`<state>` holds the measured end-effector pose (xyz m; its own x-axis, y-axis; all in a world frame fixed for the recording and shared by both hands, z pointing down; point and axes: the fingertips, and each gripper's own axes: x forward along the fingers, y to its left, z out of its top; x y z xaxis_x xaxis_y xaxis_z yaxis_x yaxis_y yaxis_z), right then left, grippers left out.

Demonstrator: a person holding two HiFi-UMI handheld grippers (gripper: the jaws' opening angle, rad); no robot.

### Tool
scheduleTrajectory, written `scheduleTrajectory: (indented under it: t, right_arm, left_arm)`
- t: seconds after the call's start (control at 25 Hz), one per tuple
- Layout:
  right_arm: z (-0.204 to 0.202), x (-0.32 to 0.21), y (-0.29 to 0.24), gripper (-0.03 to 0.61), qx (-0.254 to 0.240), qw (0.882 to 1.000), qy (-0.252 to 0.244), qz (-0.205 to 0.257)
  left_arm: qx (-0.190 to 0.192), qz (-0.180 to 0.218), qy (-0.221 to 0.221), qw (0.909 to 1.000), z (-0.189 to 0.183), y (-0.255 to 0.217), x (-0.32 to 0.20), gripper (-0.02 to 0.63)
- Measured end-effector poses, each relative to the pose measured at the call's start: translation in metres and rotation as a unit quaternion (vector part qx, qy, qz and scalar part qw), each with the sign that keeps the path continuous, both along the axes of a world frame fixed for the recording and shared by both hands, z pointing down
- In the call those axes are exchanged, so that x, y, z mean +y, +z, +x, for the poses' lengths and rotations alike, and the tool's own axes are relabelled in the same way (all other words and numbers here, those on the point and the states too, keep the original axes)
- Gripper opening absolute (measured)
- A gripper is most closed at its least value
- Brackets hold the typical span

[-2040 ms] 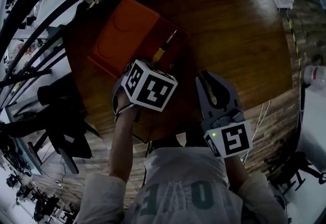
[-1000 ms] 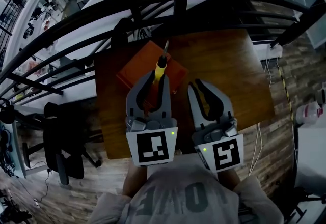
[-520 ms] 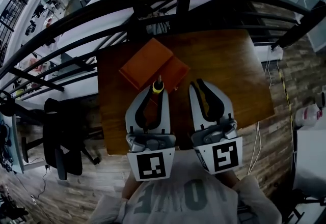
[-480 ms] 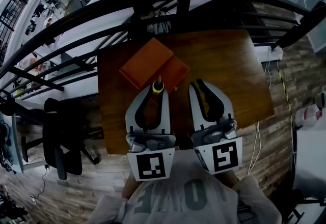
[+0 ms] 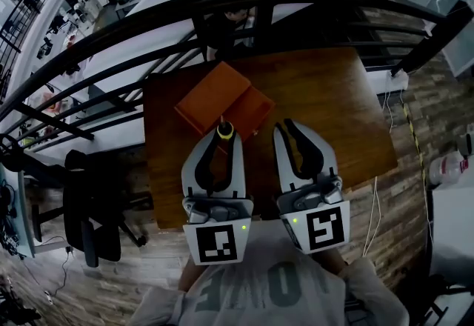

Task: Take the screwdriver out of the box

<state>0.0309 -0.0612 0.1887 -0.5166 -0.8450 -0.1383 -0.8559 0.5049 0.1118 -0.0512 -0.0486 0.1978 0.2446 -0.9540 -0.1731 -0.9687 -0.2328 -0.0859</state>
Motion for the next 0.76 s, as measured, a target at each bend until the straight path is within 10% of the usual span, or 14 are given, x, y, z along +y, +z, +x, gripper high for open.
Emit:
scheduleTrajectory:
  t: [0.76]
  right_arm:
    - [0.0026, 0.0103, 0.0017, 0.057, -0.006, 1.000, 0.004, -0.009]
  left_arm:
    - [0.017, 0.010, 0.006, 0.9998, -0.0028, -0.0066, 0.0094, 0.081]
